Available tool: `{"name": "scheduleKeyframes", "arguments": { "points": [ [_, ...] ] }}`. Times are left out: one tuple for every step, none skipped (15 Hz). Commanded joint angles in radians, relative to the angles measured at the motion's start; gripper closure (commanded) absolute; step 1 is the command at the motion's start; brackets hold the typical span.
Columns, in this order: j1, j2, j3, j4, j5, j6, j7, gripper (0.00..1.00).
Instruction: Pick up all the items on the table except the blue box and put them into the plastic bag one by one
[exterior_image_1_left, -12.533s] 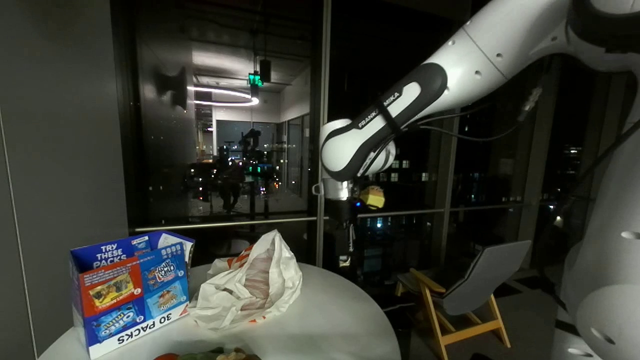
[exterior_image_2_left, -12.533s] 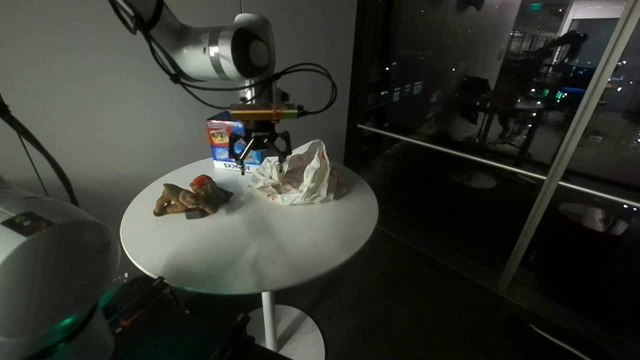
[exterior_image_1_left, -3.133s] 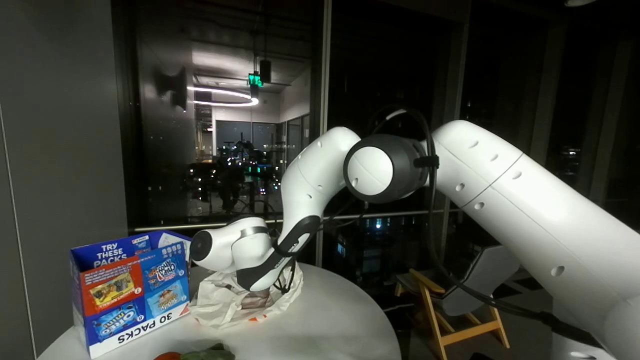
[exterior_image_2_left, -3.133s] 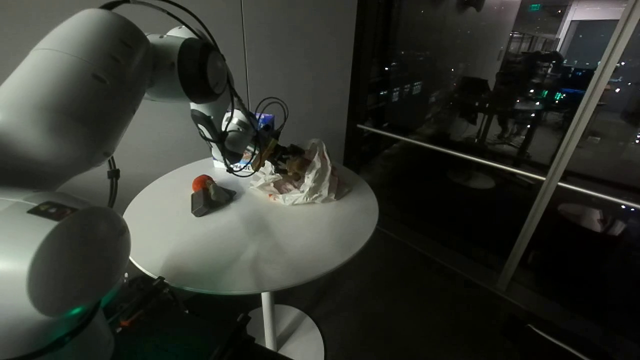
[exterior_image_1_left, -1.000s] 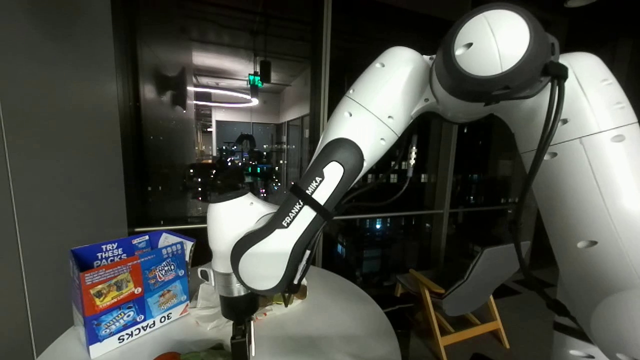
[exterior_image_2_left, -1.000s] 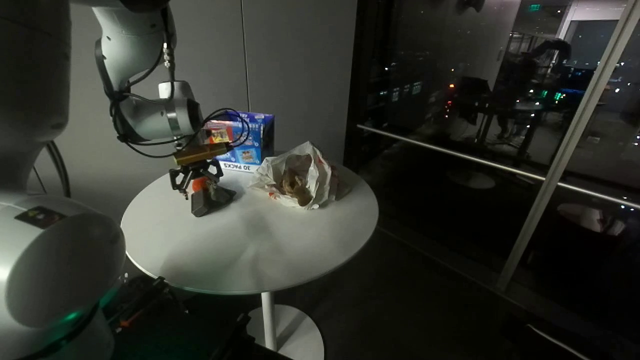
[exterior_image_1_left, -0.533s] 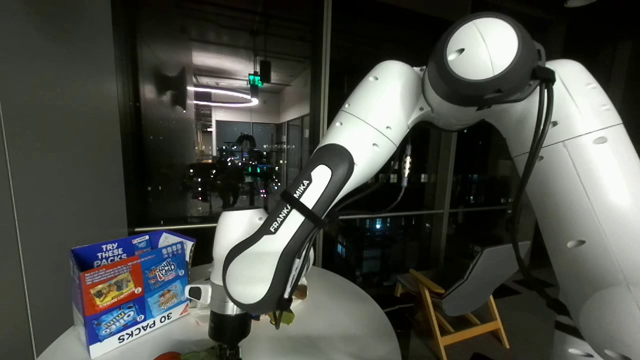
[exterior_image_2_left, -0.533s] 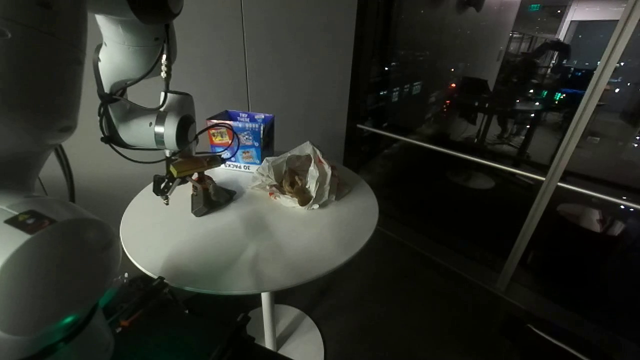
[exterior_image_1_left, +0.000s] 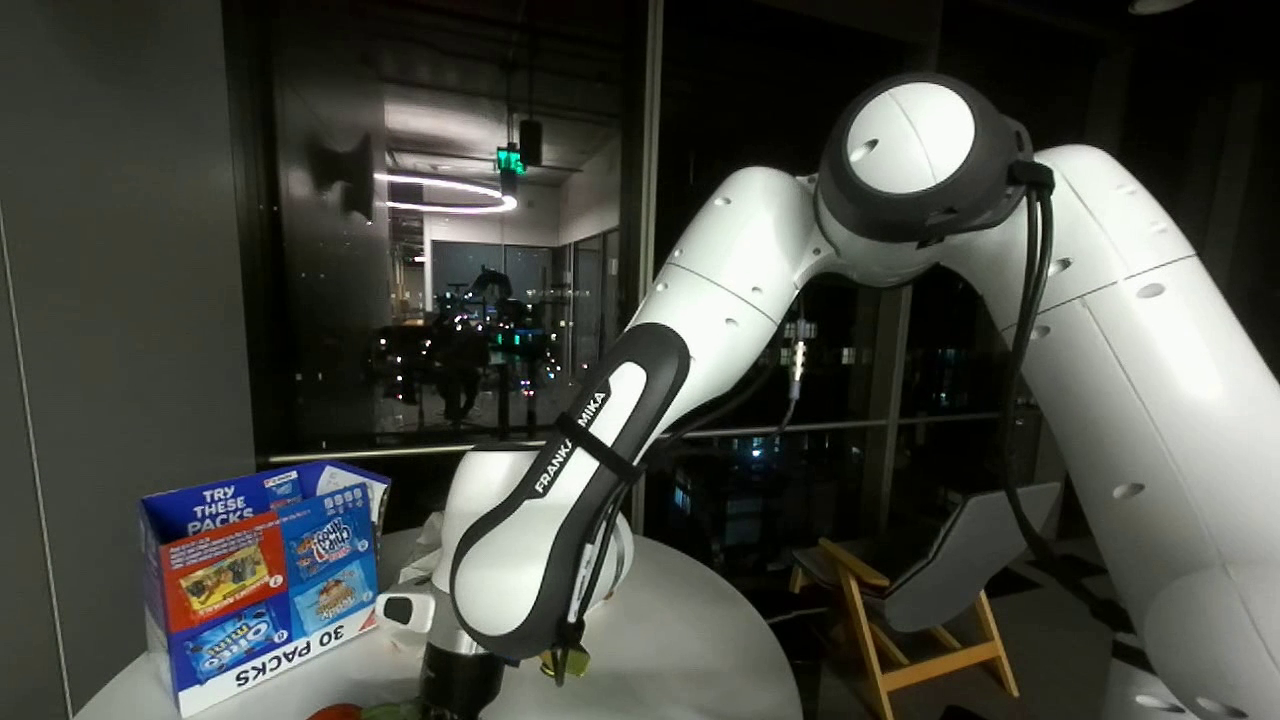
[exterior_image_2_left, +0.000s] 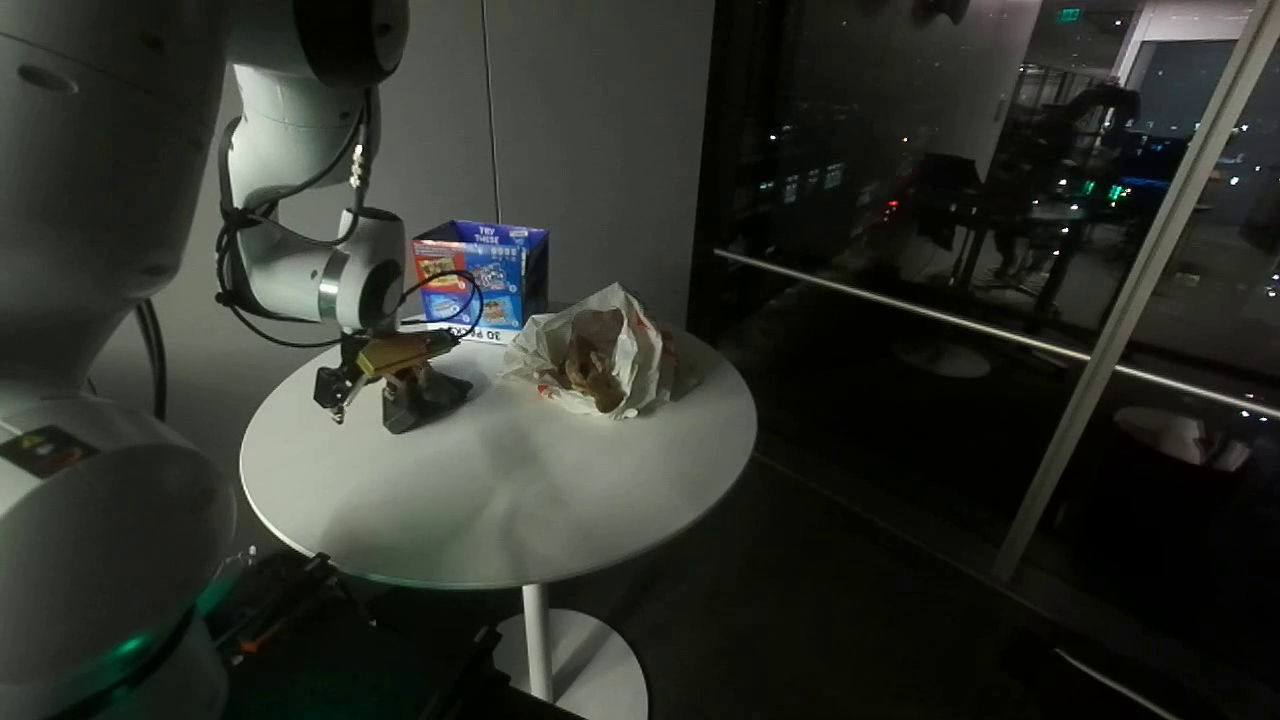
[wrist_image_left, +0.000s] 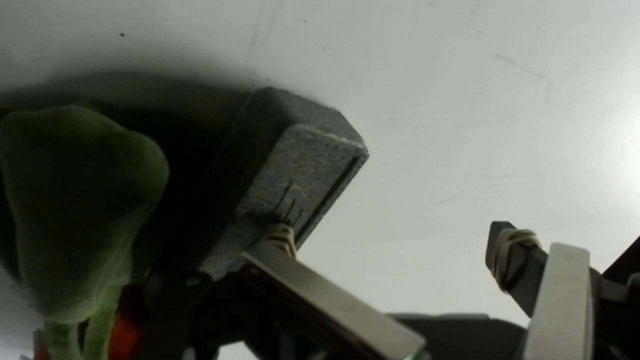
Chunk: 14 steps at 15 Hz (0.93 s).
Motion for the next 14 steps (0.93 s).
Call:
{"name": "scheduleKeyframes", "arguments": {
  "points": [
    [-0.042,-0.019,0.072,-0.01,0.027,-0.011,-0.06,0.0],
    [-0.002,0.002,0.018,0.002,0.003,0.004,-0.013,0.0],
    [-0.007,0.002,0.033,0.003,0.009,0.002,-0.021,0.0],
    [-0.009,0.001,0.042,0.003,0.011,0.001,-0.024,0.0],
    [-0.01,0.001,0.046,0.002,0.012,0.0,-0.026,0.0],
    [0.004,0.004,0.03,-0.002,-0.007,0.023,-0.024,0.0],
    [0.042,-0.012,-0.014,-0.017,-0.041,0.092,0.009,0.0],
    [0.06,-0.019,-0.035,-0.022,-0.06,0.133,0.027,0.0],
    [0.084,-0.026,-0.064,-0.025,-0.084,0.172,0.054,0.0],
    [0.1,-0.036,-0.084,-0.028,-0.102,0.196,0.081,0.0],
    [0.119,-0.047,-0.107,-0.031,-0.122,0.217,0.112,0.0],
    [0.143,-0.057,-0.137,-0.033,-0.142,0.228,0.154,0.0],
    [0.184,-0.061,-0.19,-0.029,-0.178,0.245,0.199,0.0],
    [0.212,-0.055,-0.231,-0.02,-0.209,0.239,0.236,0.0]
  ]
}}
